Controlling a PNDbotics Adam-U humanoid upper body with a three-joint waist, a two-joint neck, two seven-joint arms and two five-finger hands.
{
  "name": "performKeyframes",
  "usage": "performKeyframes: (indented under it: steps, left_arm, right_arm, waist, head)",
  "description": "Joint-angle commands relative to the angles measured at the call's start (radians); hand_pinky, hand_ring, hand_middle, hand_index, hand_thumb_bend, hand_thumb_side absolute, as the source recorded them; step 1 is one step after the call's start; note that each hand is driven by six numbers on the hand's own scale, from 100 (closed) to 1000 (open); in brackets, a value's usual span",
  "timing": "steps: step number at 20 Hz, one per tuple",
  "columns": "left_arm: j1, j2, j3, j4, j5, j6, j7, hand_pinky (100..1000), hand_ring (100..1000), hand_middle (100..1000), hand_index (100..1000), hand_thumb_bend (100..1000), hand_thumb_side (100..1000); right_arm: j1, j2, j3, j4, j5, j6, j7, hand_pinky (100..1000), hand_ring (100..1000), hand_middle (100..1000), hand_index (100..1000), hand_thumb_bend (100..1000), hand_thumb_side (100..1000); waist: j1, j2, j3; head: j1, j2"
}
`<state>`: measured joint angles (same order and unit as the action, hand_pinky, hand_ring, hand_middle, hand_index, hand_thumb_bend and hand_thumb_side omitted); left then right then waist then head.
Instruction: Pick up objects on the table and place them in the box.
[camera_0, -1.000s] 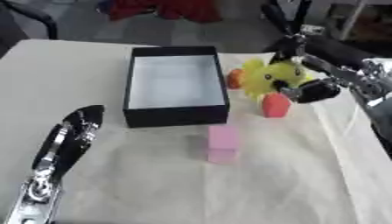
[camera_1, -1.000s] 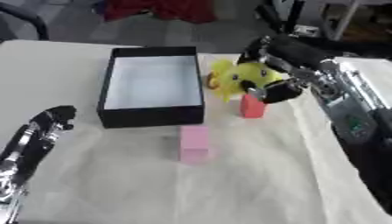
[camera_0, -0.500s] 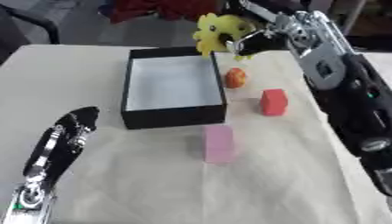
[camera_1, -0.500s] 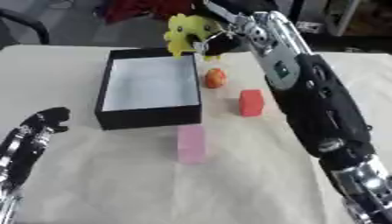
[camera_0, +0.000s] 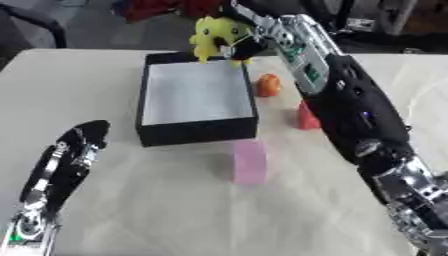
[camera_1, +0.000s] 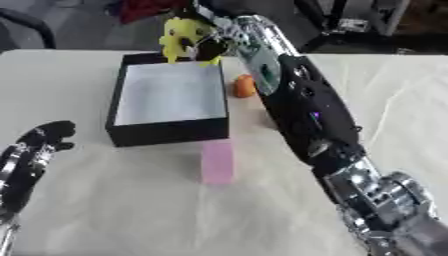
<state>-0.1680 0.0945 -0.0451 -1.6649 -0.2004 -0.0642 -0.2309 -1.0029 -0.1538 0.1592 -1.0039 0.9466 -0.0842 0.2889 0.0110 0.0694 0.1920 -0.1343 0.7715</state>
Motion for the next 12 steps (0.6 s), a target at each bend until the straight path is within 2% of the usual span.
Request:
performKeyframes:
  steps: [1, 2, 5, 6, 7, 9, 10, 12]
  left_arm:
    - [-0.016, 0.001, -0.002, -0.019, 0.006, -0.002, -0.003, 797, 842, 766, 817, 215, 741]
    - [-0.017, 0.001, -0.002, -0.019, 0.007, -0.002, -0.003, 797, 842, 766, 817, 215, 741]
    - [-0.017, 0.0, -0.001, -0.02, 0.007, -0.002, -0.002, 797, 842, 766, 817, 216, 741]
    - [-0.017, 0.0, -0.001, -0.02, 0.007, -0.002, -0.002, 797, 842, 766, 817, 216, 741]
    - [-0.018, 0.0, -0.002, -0.02, 0.007, -0.002, -0.002, 797, 842, 766, 817, 216, 740]
    - [-0.019, -0.001, -0.002, -0.02, 0.008, -0.002, -0.002, 797, 842, 766, 817, 216, 740]
    - [-0.02, -0.001, -0.001, -0.021, 0.008, -0.002, -0.002, 797, 842, 766, 817, 216, 741]
    - [-0.021, -0.002, -0.001, -0.021, 0.009, -0.002, -0.002, 797, 841, 766, 817, 217, 743]
  right_arm:
    - [-0.03, 0.012, -0.027, 0.083, 0.036, -0.022, -0.06, 709, 506, 373, 529, 100, 100]
    - [-0.033, 0.016, -0.031, 0.113, 0.041, -0.031, -0.078, 709, 509, 385, 541, 100, 100]
    - [-0.037, 0.025, -0.04, 0.181, 0.045, -0.058, -0.134, 712, 527, 432, 599, 100, 213]
    - [-0.036, 0.029, -0.039, 0.198, 0.047, -0.065, -0.154, 713, 531, 444, 622, 100, 218]
    - [-0.034, 0.033, -0.036, 0.214, 0.051, -0.072, -0.173, 714, 536, 453, 643, 100, 277]
    - [-0.027, 0.041, -0.031, 0.245, 0.06, -0.083, -0.212, 715, 543, 463, 657, 100, 310]
    - [-0.024, 0.044, -0.03, 0.26, 0.064, -0.086, -0.226, 717, 550, 472, 680, 100, 370]
    - [-0.019, 0.048, -0.032, 0.285, 0.07, -0.092, -0.248, 718, 557, 493, 709, 100, 433]
  waist:
    - [0.016, 0.003, 0.001]
    - [0.016, 0.002, 0.001]
    - [0.016, 0.002, 0.001]
    - [0.016, 0.002, 0.001]
    - [0.016, 0.002, 0.001]
    - [0.016, 0.003, 0.002]
    - [0.016, 0.003, 0.003]
    - [0.016, 0.004, 0.003]
  head:
    - [0.0, -0.002]
    - [0.001, -0.002]
    - [0.002, -0.002]
    - [0.002, -0.002]
    - [0.002, -0.002]
    - [0.004, -0.002]
    - [0.004, -0.002]
    - [0.005, -0.002]
